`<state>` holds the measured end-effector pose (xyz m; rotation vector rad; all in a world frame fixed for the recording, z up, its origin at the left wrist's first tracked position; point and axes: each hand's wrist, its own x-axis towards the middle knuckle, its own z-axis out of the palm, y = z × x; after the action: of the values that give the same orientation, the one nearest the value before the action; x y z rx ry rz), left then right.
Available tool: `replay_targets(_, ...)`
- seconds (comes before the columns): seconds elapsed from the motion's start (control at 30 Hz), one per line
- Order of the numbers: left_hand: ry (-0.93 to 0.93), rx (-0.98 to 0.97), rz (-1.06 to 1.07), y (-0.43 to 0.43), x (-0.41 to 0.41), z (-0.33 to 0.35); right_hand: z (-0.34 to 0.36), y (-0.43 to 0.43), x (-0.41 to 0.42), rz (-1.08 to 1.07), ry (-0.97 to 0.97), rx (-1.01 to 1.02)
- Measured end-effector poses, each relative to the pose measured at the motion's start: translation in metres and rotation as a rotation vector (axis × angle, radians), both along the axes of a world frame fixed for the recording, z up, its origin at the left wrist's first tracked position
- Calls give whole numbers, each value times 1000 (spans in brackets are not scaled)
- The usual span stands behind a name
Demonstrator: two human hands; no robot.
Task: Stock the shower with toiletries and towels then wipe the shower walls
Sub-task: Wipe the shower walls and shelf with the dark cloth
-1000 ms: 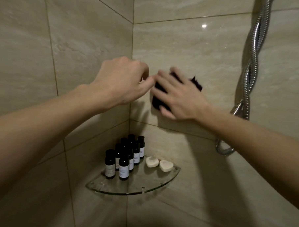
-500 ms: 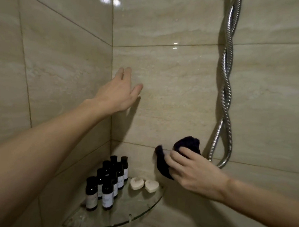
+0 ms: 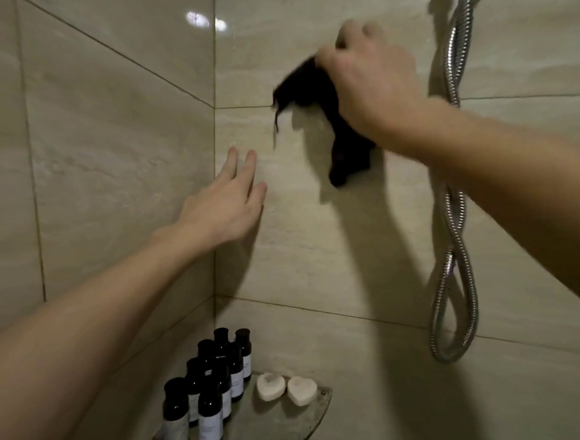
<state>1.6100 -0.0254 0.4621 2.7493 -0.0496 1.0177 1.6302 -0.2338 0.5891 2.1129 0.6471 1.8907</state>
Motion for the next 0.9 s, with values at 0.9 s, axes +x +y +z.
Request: replay_targets(0.9,-394,-346,-354,-74,-173,-151,-397,-71,-39,454,469,758)
